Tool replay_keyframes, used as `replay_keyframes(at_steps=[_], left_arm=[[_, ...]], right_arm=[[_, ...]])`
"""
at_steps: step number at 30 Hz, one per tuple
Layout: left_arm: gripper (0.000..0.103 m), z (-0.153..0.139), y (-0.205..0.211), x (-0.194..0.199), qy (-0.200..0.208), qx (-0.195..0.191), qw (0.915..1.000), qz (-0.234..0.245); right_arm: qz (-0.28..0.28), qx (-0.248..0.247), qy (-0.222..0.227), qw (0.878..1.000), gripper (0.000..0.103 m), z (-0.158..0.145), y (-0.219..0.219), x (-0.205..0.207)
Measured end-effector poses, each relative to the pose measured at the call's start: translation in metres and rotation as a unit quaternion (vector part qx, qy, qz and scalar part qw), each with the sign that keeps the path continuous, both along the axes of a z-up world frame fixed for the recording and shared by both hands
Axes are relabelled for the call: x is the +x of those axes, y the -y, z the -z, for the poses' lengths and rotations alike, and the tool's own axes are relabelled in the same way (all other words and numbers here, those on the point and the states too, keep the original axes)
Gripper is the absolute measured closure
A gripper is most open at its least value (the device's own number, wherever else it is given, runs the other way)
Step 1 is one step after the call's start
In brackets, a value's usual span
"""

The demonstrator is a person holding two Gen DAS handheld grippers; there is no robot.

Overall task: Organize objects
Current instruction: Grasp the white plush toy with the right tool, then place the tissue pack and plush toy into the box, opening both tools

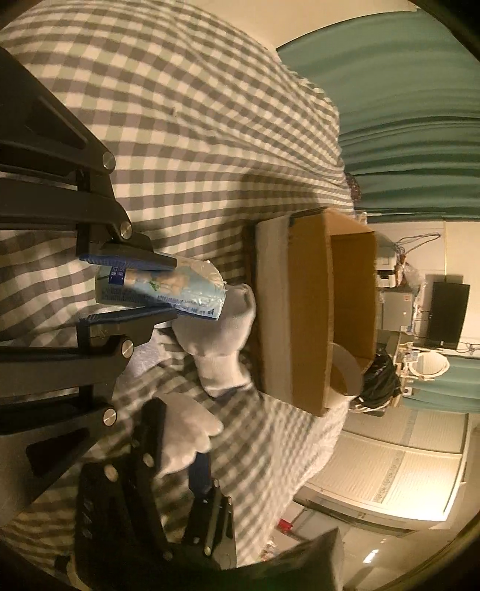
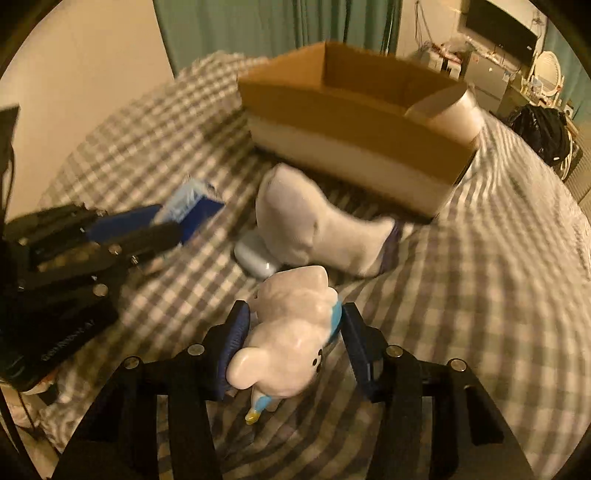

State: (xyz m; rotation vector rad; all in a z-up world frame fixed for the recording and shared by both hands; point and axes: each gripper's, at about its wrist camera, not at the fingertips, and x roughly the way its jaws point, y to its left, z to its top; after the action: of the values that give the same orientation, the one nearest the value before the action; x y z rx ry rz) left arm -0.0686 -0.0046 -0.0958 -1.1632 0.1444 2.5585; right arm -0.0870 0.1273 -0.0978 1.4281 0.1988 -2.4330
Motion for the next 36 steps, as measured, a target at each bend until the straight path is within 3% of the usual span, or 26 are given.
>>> replay_keyframes(at_steps=[9,17,27,34,36], left_arm=[[0.084,-0.057,-0.005,-0.033,-0.057,0.021,0.9981,0.006],[0.084,-0.075,-0.021,-0.097,-0.062,0.013,0.9978,0.019],[0.084,-0.068,-0.035,-0.179,-0.045,-0.012,0.9988,0.015],[0.084,-0.043,-0.052,-0.208,-0.036,-0.029,0.9985,0.028],[0.084,-0.037,-0.052,-0.210,-0.032,-0.028,0.9987,0.027]], right_arm=[[0.050,0.015,-0.079,0.996,0.052,-0.066,-0.039,-0.033],[0.045,0.048,-0.059,0.996,0.052,-0.074,-0.053,-0.102],[0.030,0.056,-0.064,0.996,0.052,-0.062,-0.043,-0.186],[0.042,0.010,-0.092,0.995,0.052,-0.066,-0.047,-0.215],[0.045,-0.001,-0.085,0.995,0.045,-0.062,-0.050,-0.220]])
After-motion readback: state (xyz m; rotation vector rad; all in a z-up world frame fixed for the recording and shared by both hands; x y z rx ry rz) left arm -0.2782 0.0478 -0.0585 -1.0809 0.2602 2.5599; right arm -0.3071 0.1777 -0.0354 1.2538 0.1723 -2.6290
